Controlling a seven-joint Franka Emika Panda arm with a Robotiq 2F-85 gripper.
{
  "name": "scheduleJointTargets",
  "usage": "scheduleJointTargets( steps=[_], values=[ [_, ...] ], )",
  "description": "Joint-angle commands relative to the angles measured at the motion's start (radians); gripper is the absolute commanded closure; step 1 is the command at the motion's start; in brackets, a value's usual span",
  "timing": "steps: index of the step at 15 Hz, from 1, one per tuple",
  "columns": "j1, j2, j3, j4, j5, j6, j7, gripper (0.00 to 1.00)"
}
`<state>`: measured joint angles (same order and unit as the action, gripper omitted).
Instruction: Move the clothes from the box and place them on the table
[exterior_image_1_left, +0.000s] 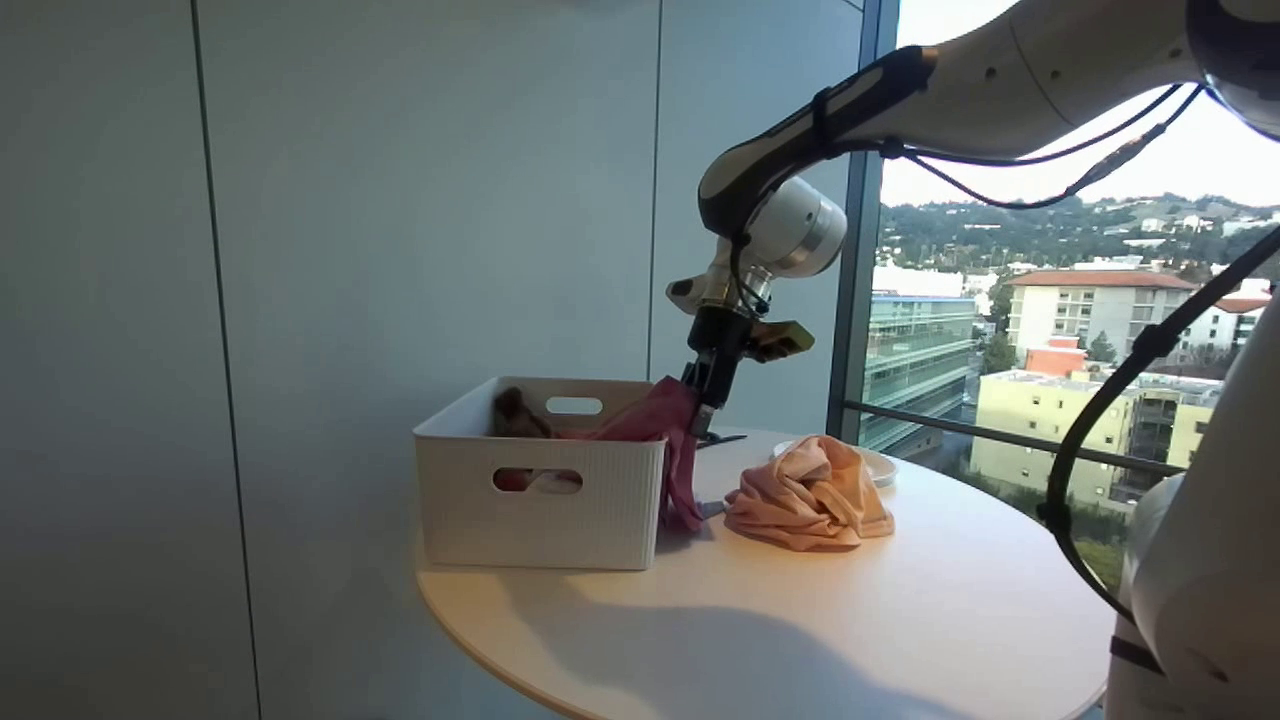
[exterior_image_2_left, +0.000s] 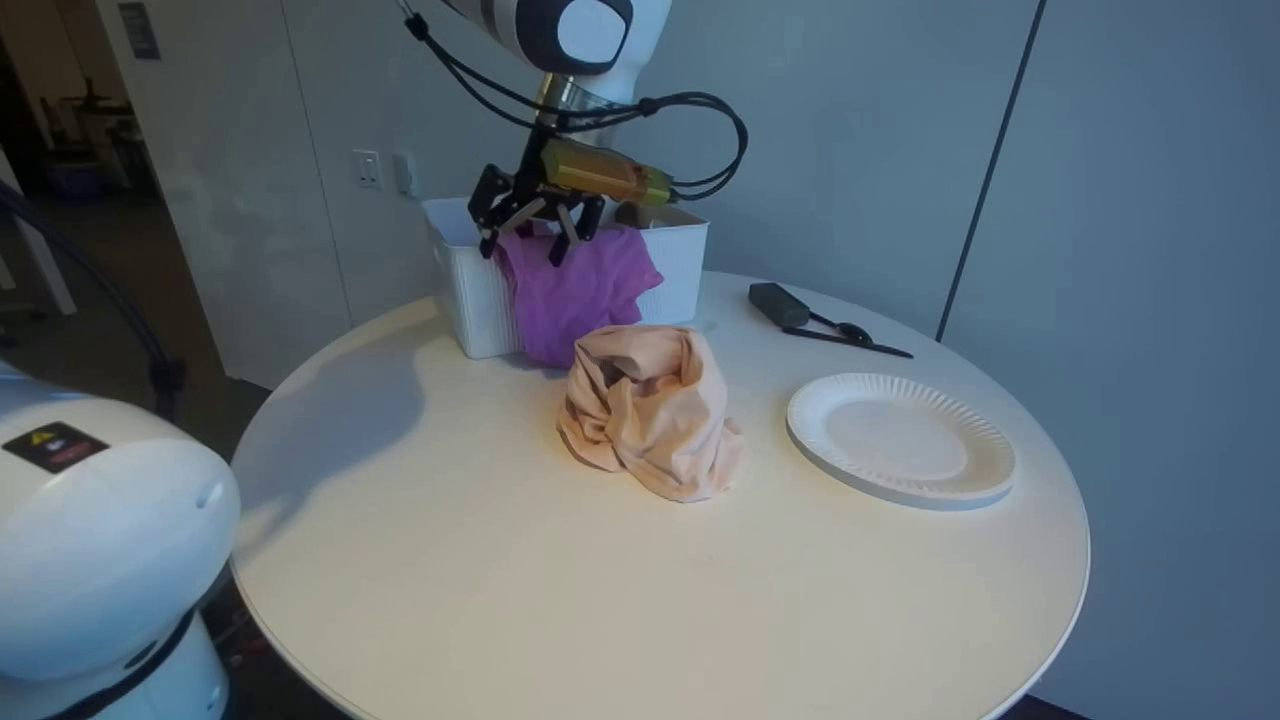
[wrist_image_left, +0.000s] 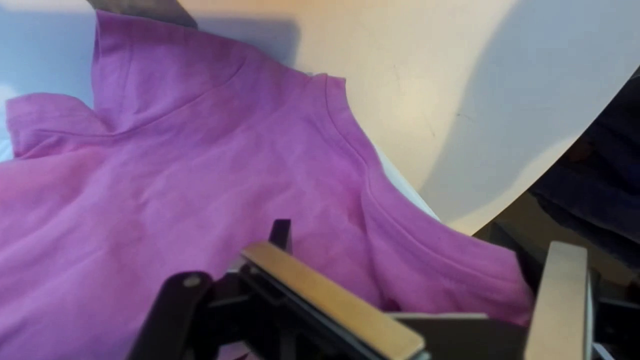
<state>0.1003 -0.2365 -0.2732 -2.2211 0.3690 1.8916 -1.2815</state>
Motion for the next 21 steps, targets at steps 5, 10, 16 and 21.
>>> scheduleJointTargets(
  steps=[5, 10, 16, 21],
  values=[
    [-0.047, 0.051, 0.089, 0.033, 0.035, 0.028, -0.037, 0.0],
    [-0.055, 0.064, 0.114, 0.029, 0.034, 0.085, -0.026, 0.34],
    [-0.065, 0.074, 0.114, 0.027, 0.062, 0.119, -0.027, 0.8],
    [-0.075, 0.069, 0.113, 0.022, 0.084, 0.133, -0.027, 0.95]
  ],
)
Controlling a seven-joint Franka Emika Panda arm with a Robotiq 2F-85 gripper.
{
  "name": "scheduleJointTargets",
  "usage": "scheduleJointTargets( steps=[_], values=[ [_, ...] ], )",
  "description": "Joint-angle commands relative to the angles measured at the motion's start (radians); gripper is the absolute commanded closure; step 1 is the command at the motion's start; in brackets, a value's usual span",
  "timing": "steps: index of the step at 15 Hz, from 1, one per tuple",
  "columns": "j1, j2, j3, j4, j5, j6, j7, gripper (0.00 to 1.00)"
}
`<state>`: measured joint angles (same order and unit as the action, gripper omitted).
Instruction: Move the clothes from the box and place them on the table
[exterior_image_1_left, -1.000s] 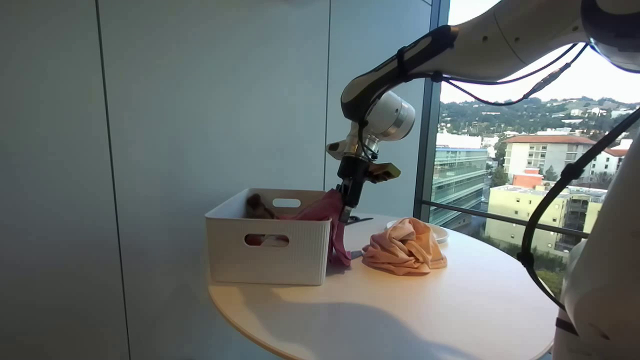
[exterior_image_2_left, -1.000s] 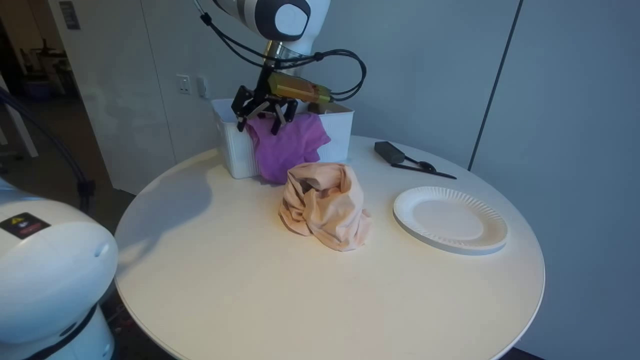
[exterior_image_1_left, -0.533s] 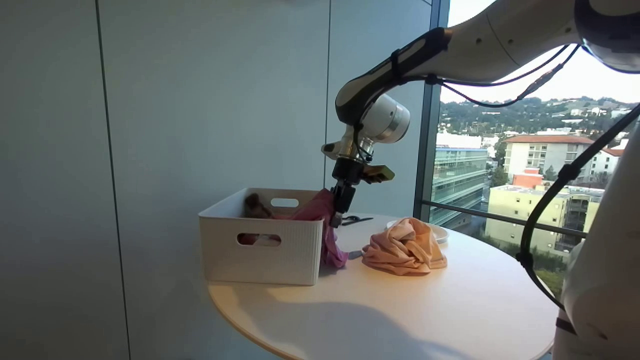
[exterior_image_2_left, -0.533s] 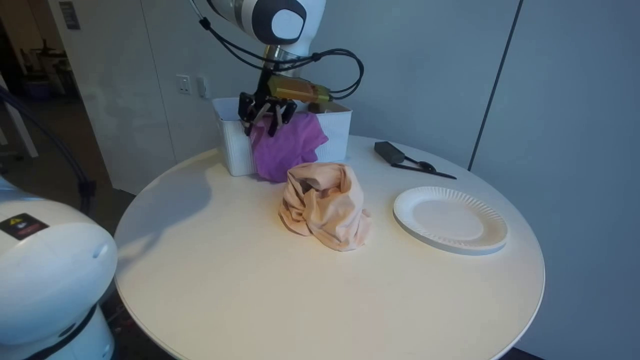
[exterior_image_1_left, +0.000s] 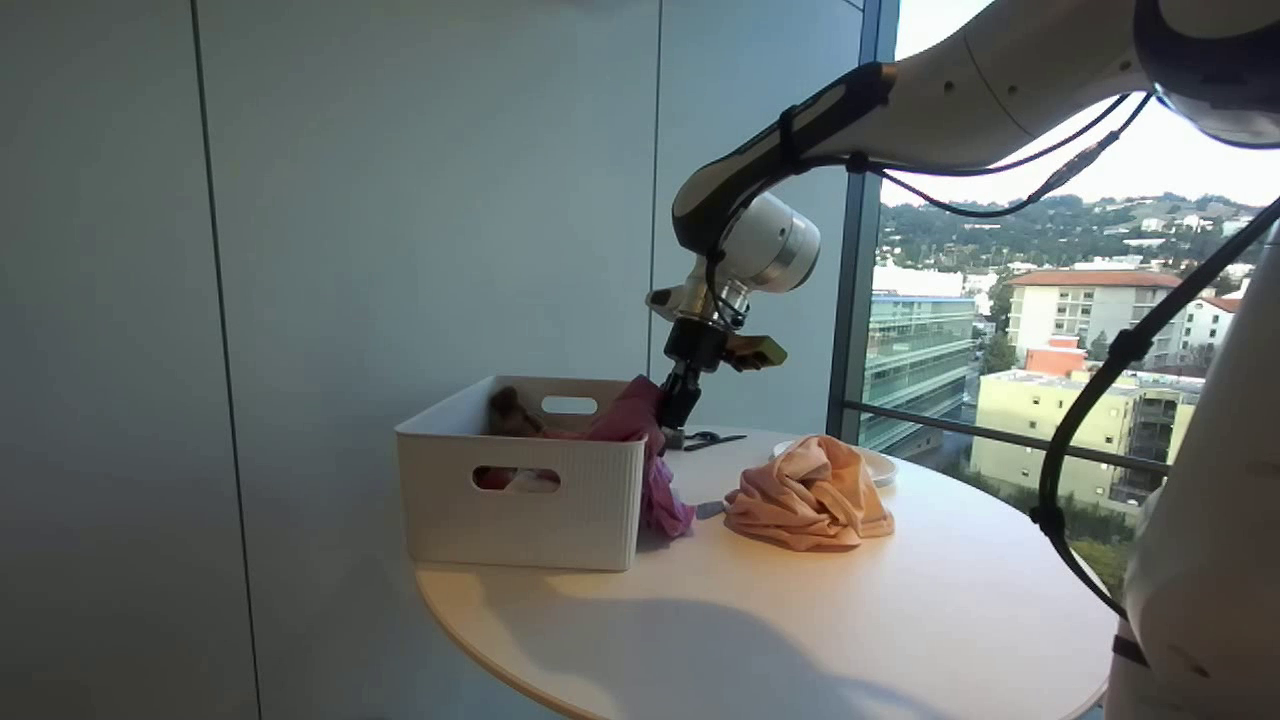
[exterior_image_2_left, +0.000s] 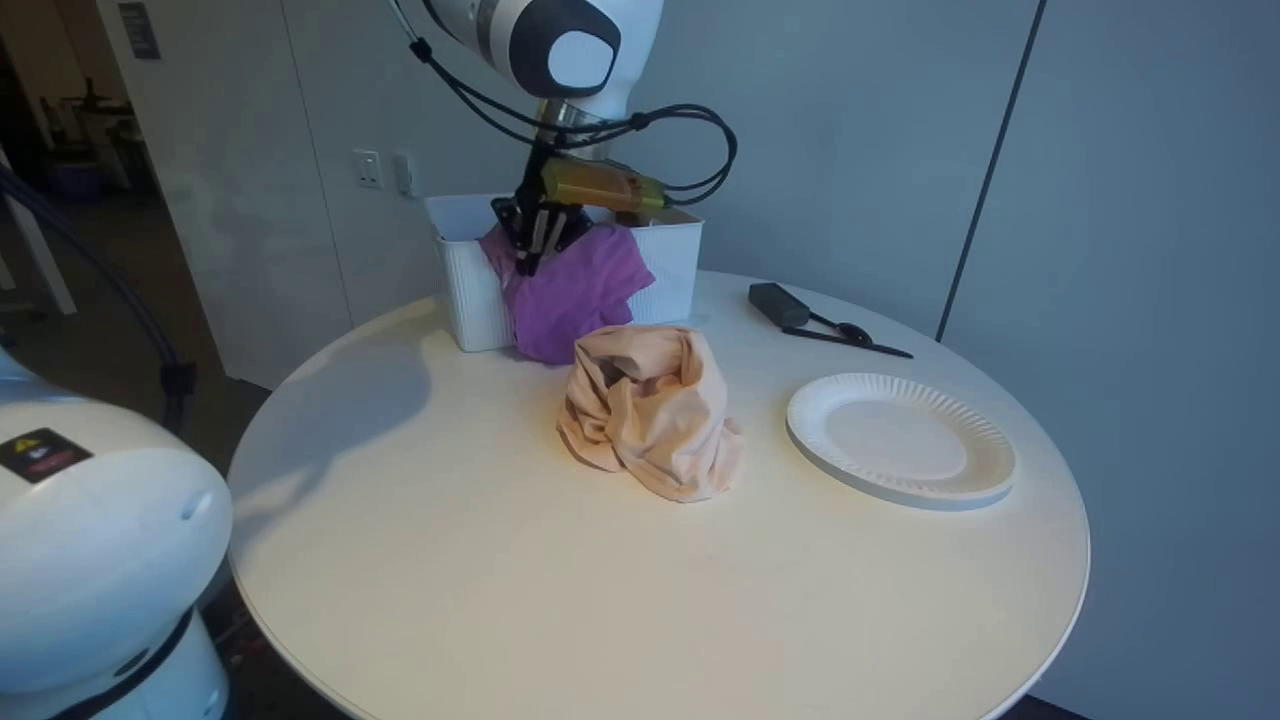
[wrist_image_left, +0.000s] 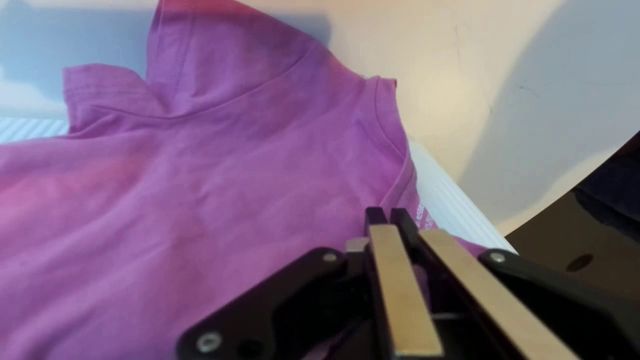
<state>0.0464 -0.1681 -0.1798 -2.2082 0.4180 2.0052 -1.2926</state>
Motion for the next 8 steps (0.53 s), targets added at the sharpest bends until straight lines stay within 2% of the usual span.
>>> scheduleJointTargets(
  steps=[1, 4, 8],
  values=[
    [-0.023, -0.001, 0.02, 0.008, 0.035, 0.021, -0.013, 0.91],
    [-0.029, -0.018, 0.025, -0.002, 0.018, 0.047, 0.005, 0.88],
    [-0.038, -0.063, 0.029, -0.026, -0.008, 0.139, 0.027, 0.9]
  ],
)
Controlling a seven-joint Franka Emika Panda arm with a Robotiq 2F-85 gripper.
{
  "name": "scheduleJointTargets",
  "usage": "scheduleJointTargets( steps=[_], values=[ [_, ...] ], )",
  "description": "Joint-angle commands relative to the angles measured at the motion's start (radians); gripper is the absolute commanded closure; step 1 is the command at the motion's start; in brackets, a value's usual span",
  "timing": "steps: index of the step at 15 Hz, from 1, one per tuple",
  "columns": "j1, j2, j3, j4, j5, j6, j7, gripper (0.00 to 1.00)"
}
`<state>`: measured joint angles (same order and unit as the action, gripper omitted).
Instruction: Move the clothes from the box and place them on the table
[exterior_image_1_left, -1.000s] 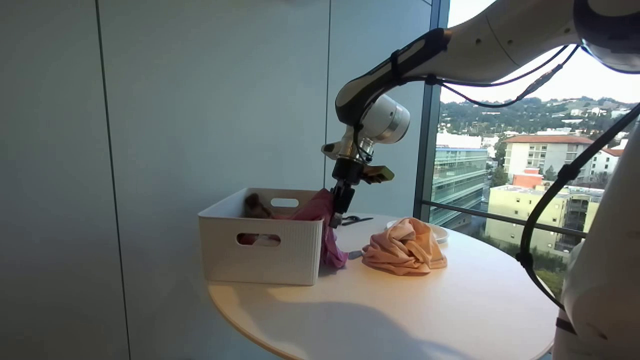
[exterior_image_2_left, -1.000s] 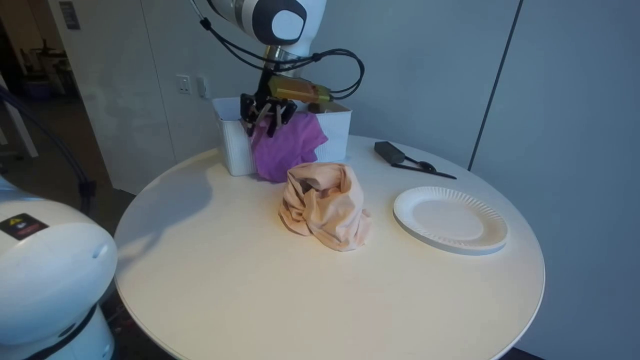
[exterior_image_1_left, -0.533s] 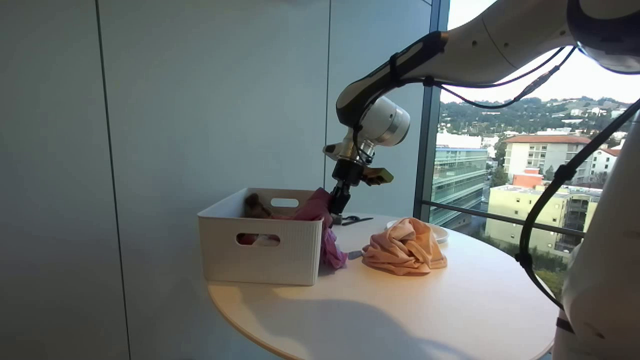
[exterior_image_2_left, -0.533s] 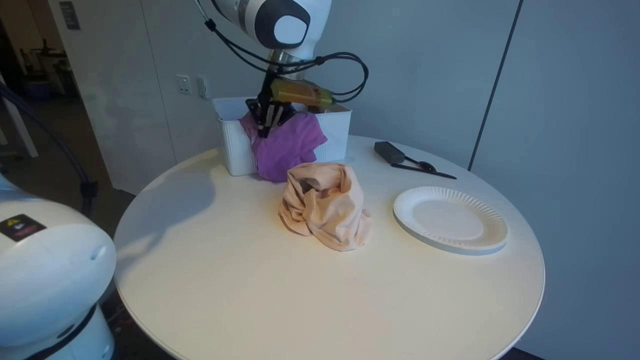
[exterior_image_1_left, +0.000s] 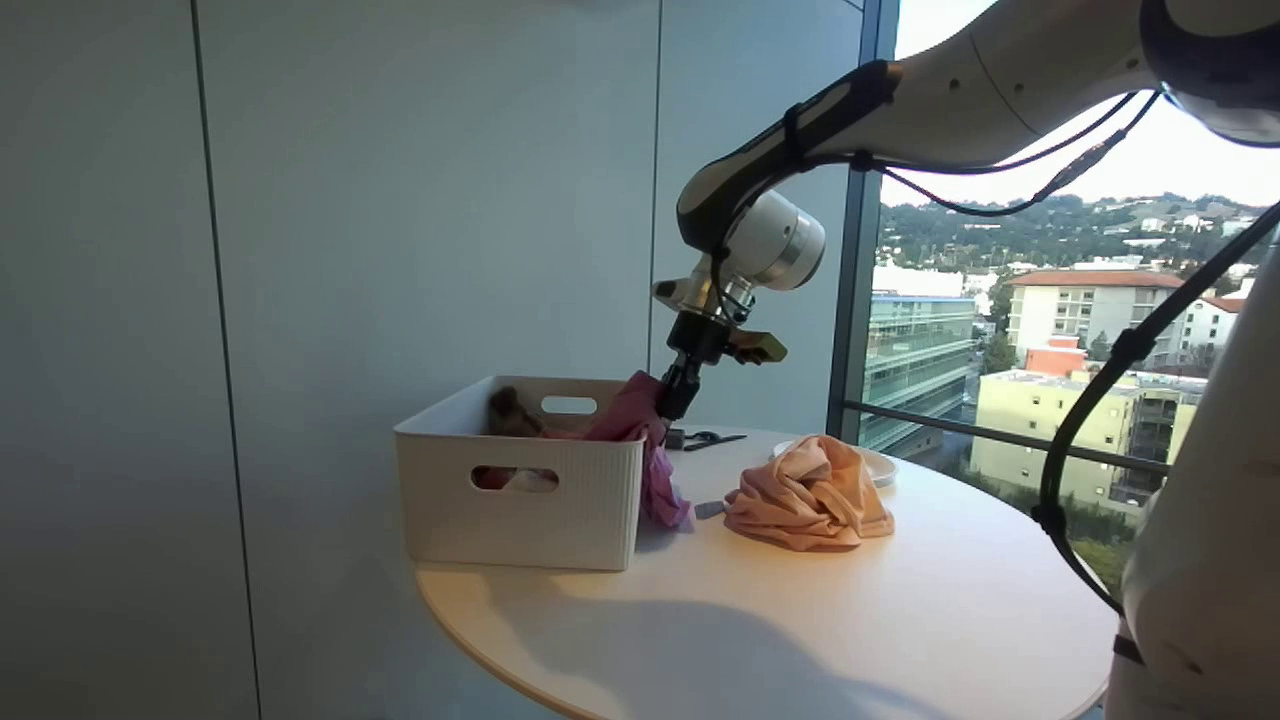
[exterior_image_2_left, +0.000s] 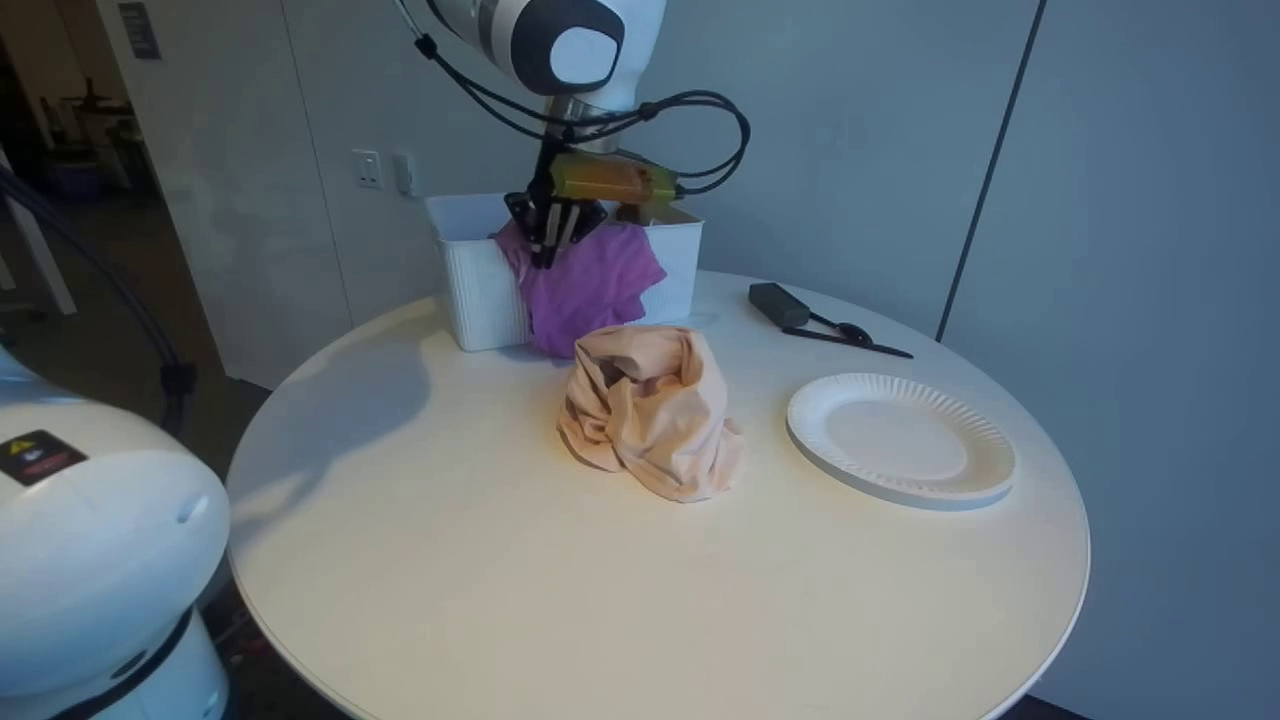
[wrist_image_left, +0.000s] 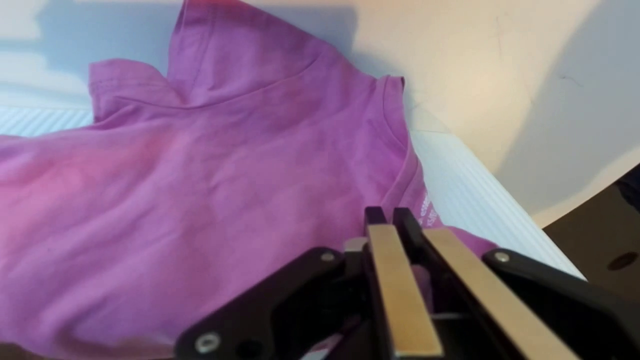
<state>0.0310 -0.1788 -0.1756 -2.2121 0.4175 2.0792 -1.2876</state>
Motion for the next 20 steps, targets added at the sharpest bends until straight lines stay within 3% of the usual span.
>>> scheduleJointTargets(
  steps=[1, 11, 16, 20],
  values=[
    [-0.025, -0.065, 0.023, -0.027, -0.008, 0.082, 0.024, 0.9],
    [-0.037, -0.215, 0.017, -0.098, -0.051, 0.34, 0.114, 0.89],
    [-0.074, -0.31, 0.029, -0.176, -0.198, 0.544, 0.325, 0.89],
    [-0.145, -0.399, 0.041, -0.247, -0.361, 0.655, 0.526, 0.88]
  ],
)
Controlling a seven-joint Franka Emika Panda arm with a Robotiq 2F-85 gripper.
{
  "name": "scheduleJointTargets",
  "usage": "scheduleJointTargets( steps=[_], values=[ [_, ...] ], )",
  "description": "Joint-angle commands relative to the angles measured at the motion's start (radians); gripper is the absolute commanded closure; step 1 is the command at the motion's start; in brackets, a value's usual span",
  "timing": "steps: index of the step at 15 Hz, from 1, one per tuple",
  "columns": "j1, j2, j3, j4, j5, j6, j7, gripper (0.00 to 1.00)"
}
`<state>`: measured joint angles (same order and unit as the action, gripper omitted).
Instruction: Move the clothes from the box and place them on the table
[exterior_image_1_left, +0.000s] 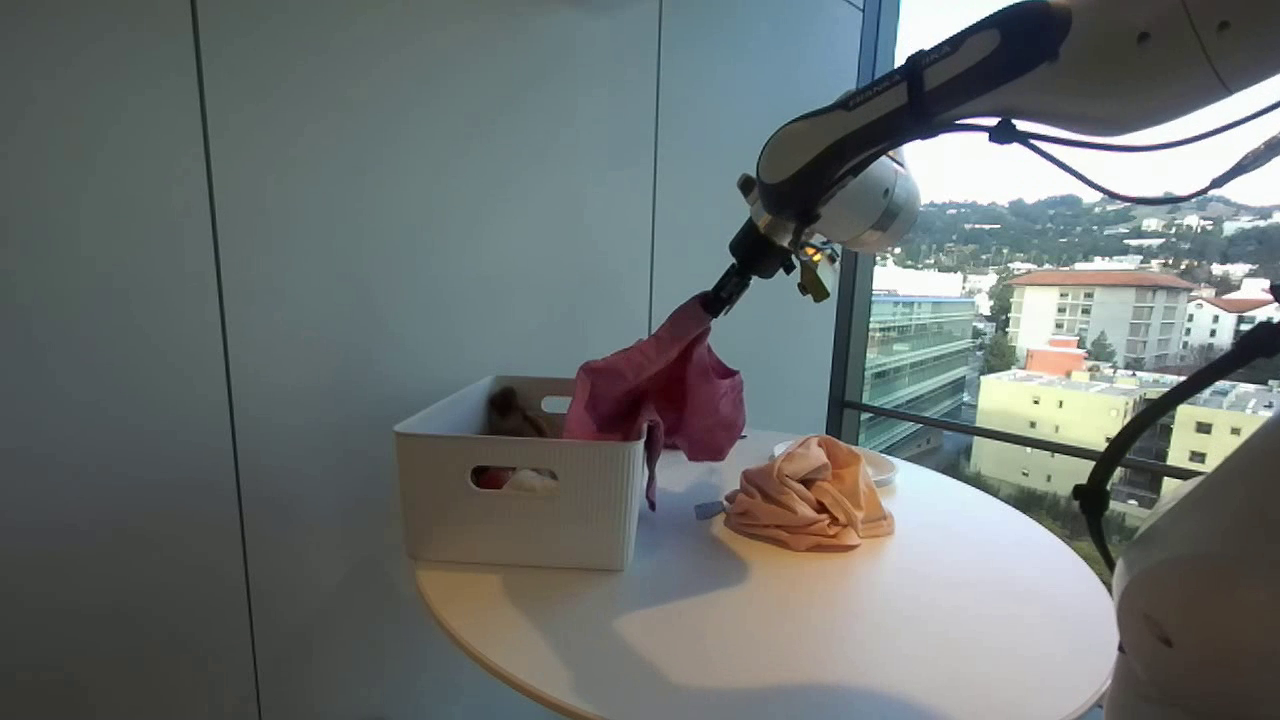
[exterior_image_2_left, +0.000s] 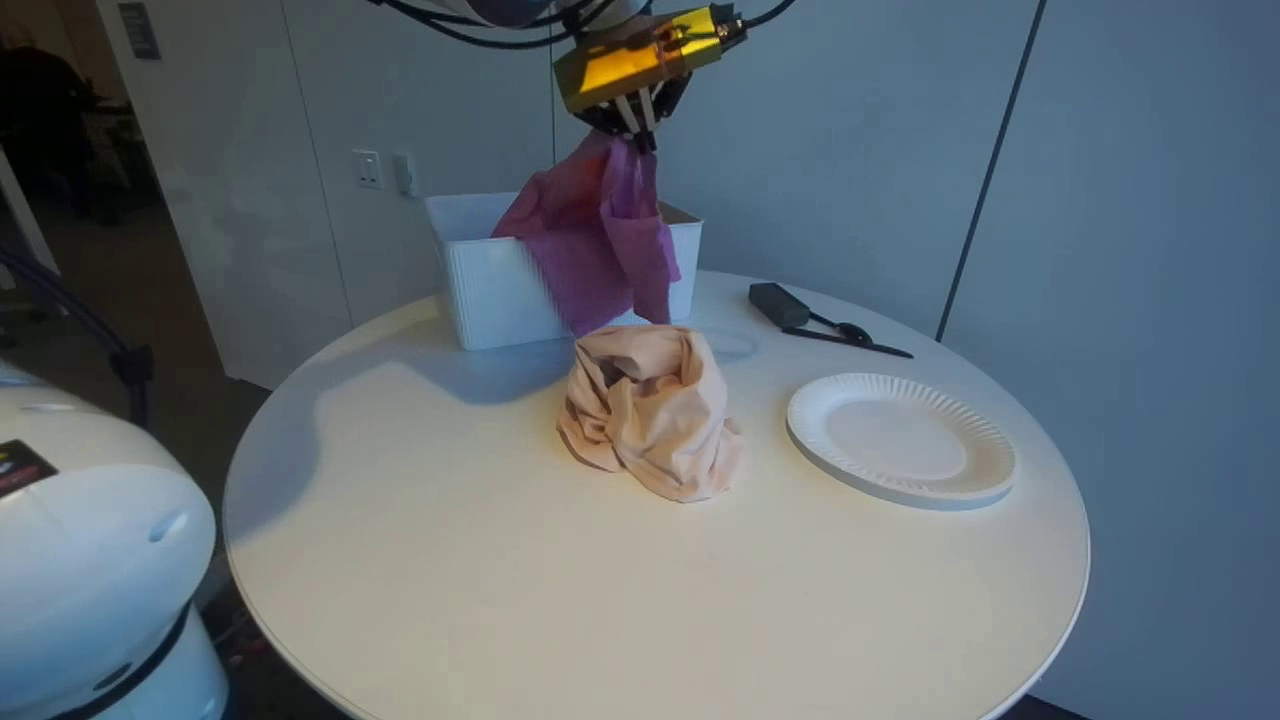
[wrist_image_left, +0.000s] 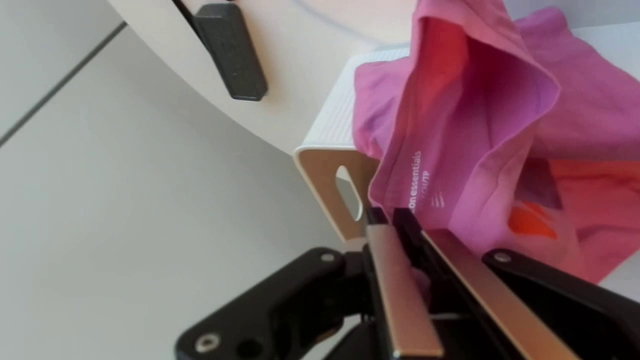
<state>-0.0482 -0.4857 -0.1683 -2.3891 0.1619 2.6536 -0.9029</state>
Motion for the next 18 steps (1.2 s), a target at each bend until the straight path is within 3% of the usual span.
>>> scheduleJointTargets(
  steps=[1, 6, 10, 15, 18],
  values=[
    [-0.095, -0.119, 0.042, -0.089, -0.156, 0.097, 0.199, 0.87],
    [-0.284, -0.248, 0.103, -0.165, -0.421, 0.057, 0.524, 0.89],
    [-0.416, -0.381, 0.151, -0.23, -0.573, 0.026, 0.706, 0.88],
    [-0.492, -0.535, 0.174, -0.275, -0.661, -0.061, 0.815, 0.87],
    [-0.481, -0.589, 0.162, -0.286, -0.688, -0.104, 0.815, 0.89]
  ],
)
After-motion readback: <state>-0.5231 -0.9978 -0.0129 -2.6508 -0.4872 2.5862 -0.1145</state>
